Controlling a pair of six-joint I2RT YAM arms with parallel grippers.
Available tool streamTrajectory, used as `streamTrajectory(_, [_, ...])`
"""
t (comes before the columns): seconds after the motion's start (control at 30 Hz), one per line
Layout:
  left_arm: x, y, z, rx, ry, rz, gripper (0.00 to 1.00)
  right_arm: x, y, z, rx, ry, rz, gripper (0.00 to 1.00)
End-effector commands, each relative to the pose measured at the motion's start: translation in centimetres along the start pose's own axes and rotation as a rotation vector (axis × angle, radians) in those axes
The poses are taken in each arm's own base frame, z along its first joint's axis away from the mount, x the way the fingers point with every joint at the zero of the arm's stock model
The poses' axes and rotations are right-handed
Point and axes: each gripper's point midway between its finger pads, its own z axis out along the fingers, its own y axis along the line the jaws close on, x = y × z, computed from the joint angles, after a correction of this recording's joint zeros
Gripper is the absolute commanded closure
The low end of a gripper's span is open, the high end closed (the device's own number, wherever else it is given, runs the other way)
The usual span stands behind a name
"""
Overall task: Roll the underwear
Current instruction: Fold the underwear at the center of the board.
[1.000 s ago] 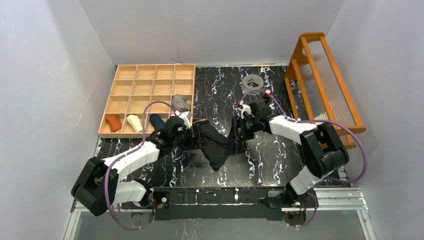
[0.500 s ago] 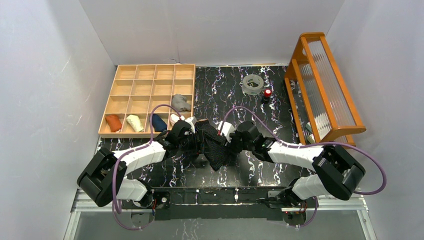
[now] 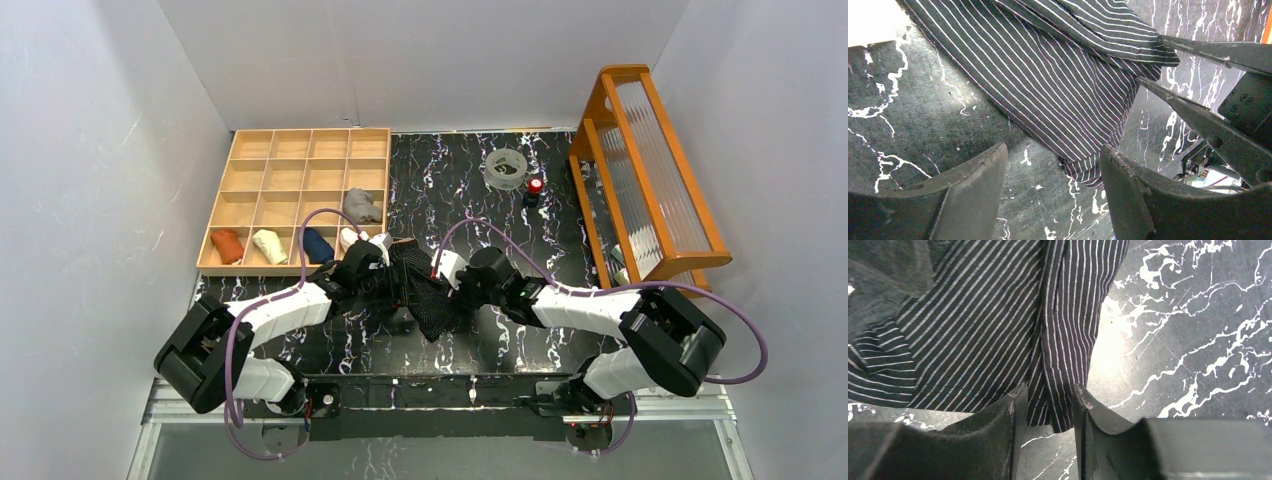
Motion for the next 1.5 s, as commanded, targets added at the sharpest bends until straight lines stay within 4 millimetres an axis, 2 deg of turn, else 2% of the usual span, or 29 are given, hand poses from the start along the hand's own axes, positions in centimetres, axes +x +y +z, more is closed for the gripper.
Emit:
streamTrajectory(0.0, [-0.2,0.0,0.1,-0.006,-0.011,0.005,0.35,0.7,-0.9,0.2,0.056,0.027,-0.019,0.56])
streamTrajectory(0.23, [-0.1,0.1,0.1,-0.007,-0.007,0.002,0.35,0.7,-0.2,0.2,0.024,0.024,-0.026,0.59])
streamTrajectory(0.37, [0.0,0.2,0.1,-0.011,-0.009,0.004,0.35,0.3,-0.5,0.1,0.032,0.014,-0.027,0.74])
streamTrajectory(0.43, [0.0,0.2,0.1,-0.013,-0.007,0.001,0.35,0.3,-0.4,0.1,0.030,0.018,-0.030,0.84])
streamTrajectory(0.57, [0.1,0.3,0.1,-0.013,-0.005,0.002,0.35,-0.1,-0.5,0.0,0.027,0.017,-0.031,0.96])
streamTrajectory(0.73, [0.1,0.3,0.4,-0.011,-0.002,0.001,0.36,-2.1,-1.4,-0.8,0.052,-0.010,-0.010,0.97])
streamTrajectory(0.87, [0.1,0.4,0.9,-0.013,0.005,-0.006,0.40,-3.7,-1.1,-1.4,0.024,-0.030,0.029,0.99])
streamTrajectory(1.1, [-0.3,0.5,1.8,-0.026,0.002,-0.017,0.52,-3.8,0.3,-1.4,-0.015,0.010,0.084,0.98])
streamTrajectory(1.3, [0.1,0.8,2.6,-0.043,0.027,-0.014,0.64,-4.3,1.6,-1.5,-0.034,0.043,0.156,0.97])
streamTrajectory(1.47, [0.4,0.9,2.9,-0.054,0.033,-0.012,0.68,-5.1,2.9,-1.6,-0.050,0.054,0.211,0.96])
